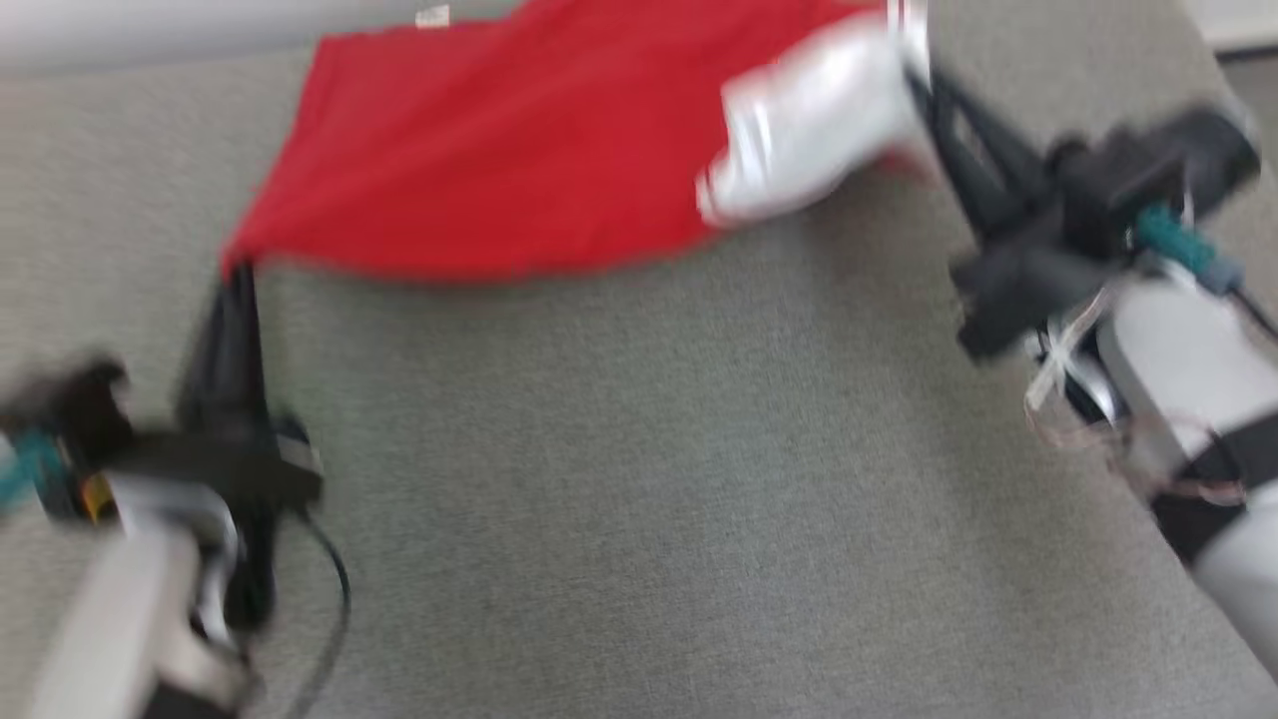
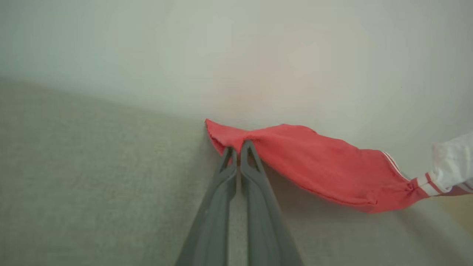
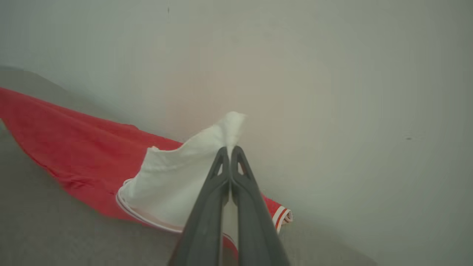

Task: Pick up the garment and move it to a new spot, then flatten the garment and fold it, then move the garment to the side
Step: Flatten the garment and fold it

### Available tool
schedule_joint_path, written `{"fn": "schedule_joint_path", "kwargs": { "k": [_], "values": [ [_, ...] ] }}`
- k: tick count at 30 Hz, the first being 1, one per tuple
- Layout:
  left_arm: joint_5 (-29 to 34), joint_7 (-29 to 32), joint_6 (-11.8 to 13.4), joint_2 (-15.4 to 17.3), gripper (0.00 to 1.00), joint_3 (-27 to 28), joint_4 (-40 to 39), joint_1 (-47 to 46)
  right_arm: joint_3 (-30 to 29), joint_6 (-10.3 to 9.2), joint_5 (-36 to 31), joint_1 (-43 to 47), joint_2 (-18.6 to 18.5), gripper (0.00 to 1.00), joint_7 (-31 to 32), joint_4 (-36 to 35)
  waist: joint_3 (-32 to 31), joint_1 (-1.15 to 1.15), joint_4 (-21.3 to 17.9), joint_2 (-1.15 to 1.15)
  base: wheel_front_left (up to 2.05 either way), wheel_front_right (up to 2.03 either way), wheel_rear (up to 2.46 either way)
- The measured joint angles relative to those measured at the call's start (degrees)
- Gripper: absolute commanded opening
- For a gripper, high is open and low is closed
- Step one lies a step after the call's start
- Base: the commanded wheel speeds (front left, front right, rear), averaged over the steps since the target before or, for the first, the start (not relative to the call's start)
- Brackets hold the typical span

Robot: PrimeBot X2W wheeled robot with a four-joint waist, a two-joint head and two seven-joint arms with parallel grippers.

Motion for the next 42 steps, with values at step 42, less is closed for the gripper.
{"fn": "schedule_joint_path", "kwargs": {
  "k": [42],
  "values": [
    [6.72,11.51,7.38,-5.71,0.0,-0.13,-11.13,40.61,-28.53,0.0,10.99,67.85,3.26,0.0,66.07,-44.22,-23.26,0.0,7.55,-0.01,0.0,0.0,0.0]
  ]
}}
